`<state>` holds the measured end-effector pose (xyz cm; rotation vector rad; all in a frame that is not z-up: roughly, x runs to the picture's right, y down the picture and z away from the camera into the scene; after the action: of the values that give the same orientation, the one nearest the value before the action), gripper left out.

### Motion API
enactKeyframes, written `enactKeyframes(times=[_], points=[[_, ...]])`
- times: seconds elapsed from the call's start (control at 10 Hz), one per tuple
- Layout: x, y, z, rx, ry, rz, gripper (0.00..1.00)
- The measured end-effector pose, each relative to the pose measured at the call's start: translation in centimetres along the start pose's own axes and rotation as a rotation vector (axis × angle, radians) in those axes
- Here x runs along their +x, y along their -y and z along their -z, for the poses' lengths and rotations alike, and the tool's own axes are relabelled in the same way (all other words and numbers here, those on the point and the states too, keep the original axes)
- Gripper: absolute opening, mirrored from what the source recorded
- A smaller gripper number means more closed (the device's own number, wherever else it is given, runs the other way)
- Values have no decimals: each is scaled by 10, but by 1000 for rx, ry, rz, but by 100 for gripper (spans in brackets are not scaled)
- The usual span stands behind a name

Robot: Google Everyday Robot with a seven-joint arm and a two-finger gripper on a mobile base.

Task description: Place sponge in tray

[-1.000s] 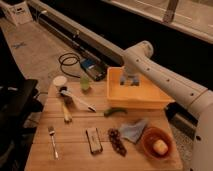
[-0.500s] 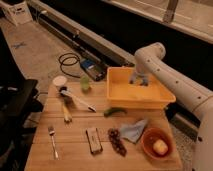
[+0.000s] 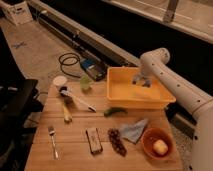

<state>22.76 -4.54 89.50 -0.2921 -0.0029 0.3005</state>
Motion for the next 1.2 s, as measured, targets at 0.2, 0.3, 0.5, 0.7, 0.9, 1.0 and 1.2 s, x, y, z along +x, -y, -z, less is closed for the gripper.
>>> enactKeyframes(times=[0.2,0.3,0.5,0.7,0.9,1.0,1.2], points=[[1,-3,-26,16,-4,0,0],[4,-4,-34,24,-9,-3,0],[9,-3,-39,33,-15,-10,0],[7,-3,-39,32,-13,-8,0],[7,-3,-39,32,-14,-8,0],[8,-3,-39,33,-15,-9,0],[16,3,-46,75,-32,-57,0]])
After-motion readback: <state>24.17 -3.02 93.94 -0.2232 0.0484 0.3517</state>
